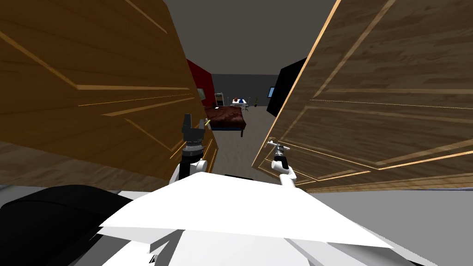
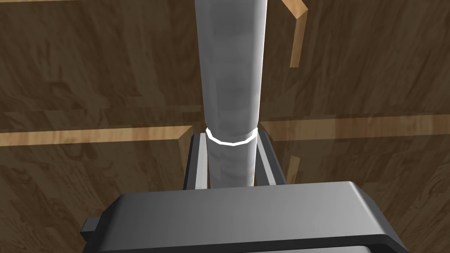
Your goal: Push the door open
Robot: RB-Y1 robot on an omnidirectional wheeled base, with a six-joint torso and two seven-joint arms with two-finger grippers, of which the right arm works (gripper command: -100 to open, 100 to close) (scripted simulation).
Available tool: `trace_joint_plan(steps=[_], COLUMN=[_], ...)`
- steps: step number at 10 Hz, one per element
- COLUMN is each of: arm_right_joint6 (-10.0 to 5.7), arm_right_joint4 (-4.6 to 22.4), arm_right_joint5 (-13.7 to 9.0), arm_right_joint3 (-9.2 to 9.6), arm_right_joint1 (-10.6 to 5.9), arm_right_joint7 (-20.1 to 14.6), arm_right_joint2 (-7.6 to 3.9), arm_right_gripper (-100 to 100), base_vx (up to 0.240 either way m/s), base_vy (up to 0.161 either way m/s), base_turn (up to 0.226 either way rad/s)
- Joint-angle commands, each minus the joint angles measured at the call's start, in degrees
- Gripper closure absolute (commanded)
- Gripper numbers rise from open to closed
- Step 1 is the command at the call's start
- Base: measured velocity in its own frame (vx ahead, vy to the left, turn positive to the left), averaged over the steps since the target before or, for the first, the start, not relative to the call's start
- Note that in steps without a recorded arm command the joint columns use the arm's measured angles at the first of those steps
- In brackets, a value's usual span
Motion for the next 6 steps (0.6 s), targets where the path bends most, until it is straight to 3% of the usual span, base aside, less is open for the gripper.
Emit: trace_joint_plan(steps=[1, 4, 5, 6], arm_right_joint6=[0.14, 0.15, -0.06, -0.12], arm_right_joint4=[-0.4, -0.02, 0.36, 0.38], arm_right_joint5=[-0.14, -0.37, -0.3, -0.45], arm_right_joint3=[-1.21, -2.86, -2.54, -3.36], arm_right_joint1=[0.07, -0.1, -0.04, -0.07], arm_right_joint7=[0.31, 0.69, 0.66, 0.8], arm_right_joint2=[-0.31, -0.35, -0.23, -0.42], arm_right_gripper=[100, 100, 100, 100], base_vx=[0.186, 0.188, 0.087, 0.139], base_vy=[0.083, 0.079, 0.028, 0.01], base_turn=[-0.061, -0.069, -0.036, -0.038])
